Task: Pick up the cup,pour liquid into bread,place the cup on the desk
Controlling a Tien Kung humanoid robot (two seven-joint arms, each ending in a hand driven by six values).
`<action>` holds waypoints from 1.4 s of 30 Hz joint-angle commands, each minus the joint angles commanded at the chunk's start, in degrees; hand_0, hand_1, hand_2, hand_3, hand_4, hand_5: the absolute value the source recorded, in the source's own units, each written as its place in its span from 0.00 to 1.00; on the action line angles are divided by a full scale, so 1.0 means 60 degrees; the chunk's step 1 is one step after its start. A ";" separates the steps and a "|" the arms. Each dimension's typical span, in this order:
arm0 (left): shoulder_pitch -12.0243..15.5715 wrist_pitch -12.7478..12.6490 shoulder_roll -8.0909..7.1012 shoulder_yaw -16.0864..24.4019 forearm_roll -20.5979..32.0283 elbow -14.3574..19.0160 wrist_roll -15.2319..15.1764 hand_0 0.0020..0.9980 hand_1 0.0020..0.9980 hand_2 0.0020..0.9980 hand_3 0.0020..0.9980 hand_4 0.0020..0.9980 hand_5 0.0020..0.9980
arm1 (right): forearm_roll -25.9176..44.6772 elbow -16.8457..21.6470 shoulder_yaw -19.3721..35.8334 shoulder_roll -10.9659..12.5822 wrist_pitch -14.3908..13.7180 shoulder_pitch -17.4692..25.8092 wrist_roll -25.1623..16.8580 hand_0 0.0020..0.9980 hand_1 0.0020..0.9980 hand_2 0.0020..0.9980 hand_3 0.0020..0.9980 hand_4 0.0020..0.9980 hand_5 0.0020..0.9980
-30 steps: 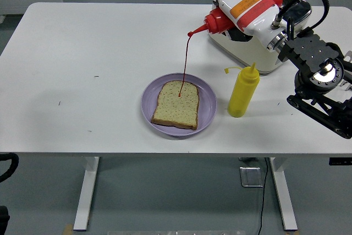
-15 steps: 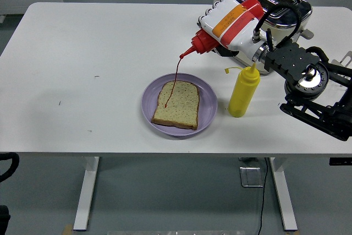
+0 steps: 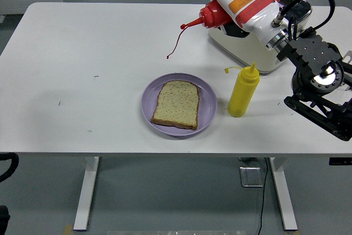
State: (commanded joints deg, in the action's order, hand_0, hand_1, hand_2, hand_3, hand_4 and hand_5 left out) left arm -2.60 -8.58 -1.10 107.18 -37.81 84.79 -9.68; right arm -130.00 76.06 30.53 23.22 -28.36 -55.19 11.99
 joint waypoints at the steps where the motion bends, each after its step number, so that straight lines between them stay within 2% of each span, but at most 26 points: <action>1: -0.0002 0.0001 0.0001 -0.0005 0.0000 0.0000 0.0000 0.72 0.74 0.73 0.67 0.64 1.00 | 0.0251 0.0116 0.0263 -0.0020 -0.0270 0.0195 -0.0057 0.05 0.06 0.20 0.28 0.77 0.20; 2: -0.0005 0.0003 0.0001 -0.0013 -0.0002 0.0000 0.0001 0.72 0.74 0.73 0.67 0.64 1.00 | 0.0609 0.0249 0.0569 -0.0047 -0.0547 0.0391 -0.0144 0.05 0.06 0.20 0.28 0.77 0.20; 6: -0.0007 0.0003 0.0009 -0.0029 -0.0004 -0.0005 0.0001 0.72 0.74 0.73 0.67 0.64 1.00 | 0.2060 0.0771 0.1474 -0.0115 -0.1154 0.0906 -0.0490 0.05 0.06 0.20 0.28 0.77 0.20; 8: -0.0006 0.0000 0.0010 -0.0030 -0.0005 -0.0005 -0.0004 0.72 0.74 0.73 0.67 0.64 1.00 | 0.2867 0.1086 0.1972 -0.0148 -0.1319 0.1156 -0.0737 0.05 0.06 0.20 0.28 0.76 0.20; 10: -0.0007 -0.0001 0.0007 -0.0030 -0.0003 -0.0004 -0.0010 0.72 0.74 0.73 0.67 0.64 1.00 | 0.3673 0.1356 0.2532 -0.0194 -0.1247 0.1389 -0.1018 0.05 0.06 0.20 0.28 0.76 0.20; 12: -0.0004 0.0002 0.0000 -0.0044 -0.0003 -0.0001 -0.0014 0.72 0.74 0.73 0.67 0.64 1.00 | 0.4480 0.1669 0.3186 -0.0263 -0.0938 0.1706 -0.1328 0.05 0.06 0.20 0.28 0.76 0.20; 15: 0.0004 0.0003 0.0000 -0.0066 -0.0003 -0.0001 -0.0014 0.72 0.74 0.73 0.67 0.64 1.00 | 0.5722 0.1963 0.4211 -0.0408 -0.0721 0.2197 -0.1600 0.05 0.06 0.20 0.29 0.75 0.20; 23: 0.0026 0.0003 -0.0011 -0.0115 -0.0003 0.0002 -0.0014 0.72 0.74 0.73 0.67 0.64 1.00 | 0.8887 0.1968 0.5928 -0.0631 -0.0467 0.3135 -0.1850 0.05 0.06 0.20 0.29 0.76 0.21; 37: 0.0065 -0.0002 -0.0025 -0.0210 -0.0006 -0.0002 -0.0009 0.72 0.74 0.73 0.67 0.64 1.00 | 1.4402 0.1729 0.6793 -0.0710 -0.0438 0.4689 -0.2291 0.05 0.06 0.20 0.29 0.72 0.19; 42: 0.0072 -0.0003 -0.0037 -0.0236 -0.0005 -0.0003 -0.0006 0.72 0.74 0.73 0.67 0.64 1.00 | 1.4411 0.1650 0.6790 -0.0703 -0.0486 0.5219 -0.2673 0.05 0.06 0.20 0.29 0.72 0.19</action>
State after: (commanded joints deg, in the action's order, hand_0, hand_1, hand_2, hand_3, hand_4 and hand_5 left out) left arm -2.17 -8.59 -1.32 105.77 -37.84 84.77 -9.71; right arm -43.53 85.96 71.27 19.00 -31.27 -23.88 -4.05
